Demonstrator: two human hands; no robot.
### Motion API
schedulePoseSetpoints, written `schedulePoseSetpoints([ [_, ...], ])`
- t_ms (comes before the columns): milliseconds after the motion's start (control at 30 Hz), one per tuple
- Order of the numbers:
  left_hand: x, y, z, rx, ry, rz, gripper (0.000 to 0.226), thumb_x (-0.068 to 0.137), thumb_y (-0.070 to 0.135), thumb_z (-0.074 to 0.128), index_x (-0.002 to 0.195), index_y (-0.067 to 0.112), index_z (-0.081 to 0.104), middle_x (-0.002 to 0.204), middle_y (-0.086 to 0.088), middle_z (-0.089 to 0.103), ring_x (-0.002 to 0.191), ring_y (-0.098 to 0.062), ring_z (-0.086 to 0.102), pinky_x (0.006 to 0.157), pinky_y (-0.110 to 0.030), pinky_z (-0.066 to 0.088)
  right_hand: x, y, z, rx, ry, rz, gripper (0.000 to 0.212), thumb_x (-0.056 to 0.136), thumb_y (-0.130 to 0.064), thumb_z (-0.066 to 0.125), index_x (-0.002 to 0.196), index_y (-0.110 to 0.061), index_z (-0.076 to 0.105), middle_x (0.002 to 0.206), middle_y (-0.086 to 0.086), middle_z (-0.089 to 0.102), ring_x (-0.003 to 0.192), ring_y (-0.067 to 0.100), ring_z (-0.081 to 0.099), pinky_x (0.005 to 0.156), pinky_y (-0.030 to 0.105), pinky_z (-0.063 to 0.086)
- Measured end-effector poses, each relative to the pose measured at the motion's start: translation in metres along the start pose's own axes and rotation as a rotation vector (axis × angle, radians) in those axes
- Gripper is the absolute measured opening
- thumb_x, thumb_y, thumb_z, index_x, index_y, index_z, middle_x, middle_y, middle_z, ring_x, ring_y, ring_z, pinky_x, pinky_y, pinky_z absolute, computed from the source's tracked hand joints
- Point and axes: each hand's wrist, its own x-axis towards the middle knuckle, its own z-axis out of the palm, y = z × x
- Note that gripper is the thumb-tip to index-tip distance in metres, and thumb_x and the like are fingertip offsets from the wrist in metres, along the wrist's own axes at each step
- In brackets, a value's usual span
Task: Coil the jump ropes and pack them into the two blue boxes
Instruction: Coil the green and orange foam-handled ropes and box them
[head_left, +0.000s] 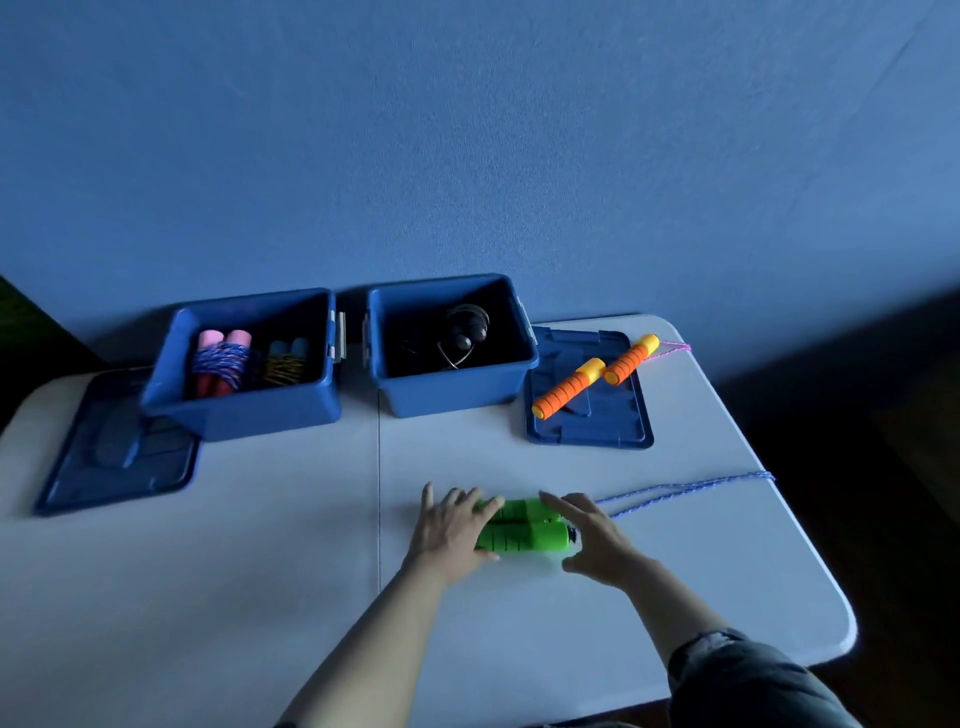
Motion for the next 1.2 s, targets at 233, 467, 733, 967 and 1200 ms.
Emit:
schedulePoseSetpoints([
  [233, 0.004, 0.003, 0.003, 0.065, -0.019, 0.087, 0.067, 0.091, 0.055, 0.048, 0.146, 0.035, 0.016, 0.137, -0.006, 0.036, 0.123, -0.030, 0.038, 0.101, -0.047, 0.025, 0.008, 0.010, -0.004, -0.119, 0.125, 0.128, 0.063, 0.082, -0.009, 0.060, 0.140, -0.021, 0.040, 0.124, -0.001, 0.053, 0.118, 0.019, 0.049, 0.099, 0.028, 0.030],
  [467, 0.002, 0.007, 0.002, 0.073, -0.094, 0.182, 0.056, 0.097, 0.045, 0.040, 0.144, 0.047, 0.009, 0.144, -0.012, 0.027, 0.124, -0.033, 0.038, 0.102, -0.047, 0.027, 0.005, 0.016, -0.003, -0.090, 0.141, 0.140, 0.026, 0.080, -0.006, 0.053, 0.099, -0.018, 0.065, 0.098, -0.001, 0.055, 0.099, 0.026, 0.057, 0.082, 0.027, 0.033],
  [733, 0.002, 0.021, -0.041, -0.336, -0.264, 0.194, 0.060, 0.092, 0.040, 0.052, 0.134, 0.062, 0.015, 0.111, -0.007, 0.037, 0.098, -0.034, 0.056, 0.092, -0.041, 0.046, -0.005, 0.023, -0.034, 0.119, 0.246, 0.158, 0.019, 0.081, -0.012, 0.059, 0.078, -0.024, 0.073, 0.072, -0.006, 0.062, 0.074, 0.019, 0.058, 0.064, 0.029, 0.044],
  [967, 0.009, 0.027, -0.091, -0.614, -0.233, 0.166, 0.058, 0.090, 0.034, 0.054, 0.125, 0.068, 0.023, 0.113, -0.004, 0.036, 0.091, -0.030, 0.058, 0.090, -0.044, 0.049, 0.011, 0.000, -0.103, 0.260, 0.446, 0.129, 0.008, 0.082, -0.014, 0.067, 0.081, -0.015, 0.075, 0.069, 0.005, 0.068, 0.066, 0.021, 0.058, 0.052, 0.015, 0.036],
  [1200, 0.008, 0.022, -0.126, -1.073, -0.121, 0.116, 0.042, 0.088, 0.029, 0.058, 0.114, 0.060, 0.048, 0.106, -0.002, 0.049, 0.083, -0.019, 0.053, 0.072, -0.036, 0.053, 0.019, -0.040, -0.148, 0.406, 0.527, 0.028, 0.018, 0.084, -0.016, 0.066, 0.067, -0.021, 0.068, 0.050, -0.009, 0.049, 0.047, 0.002, 0.042, 0.049, 0.018, 0.029],
])
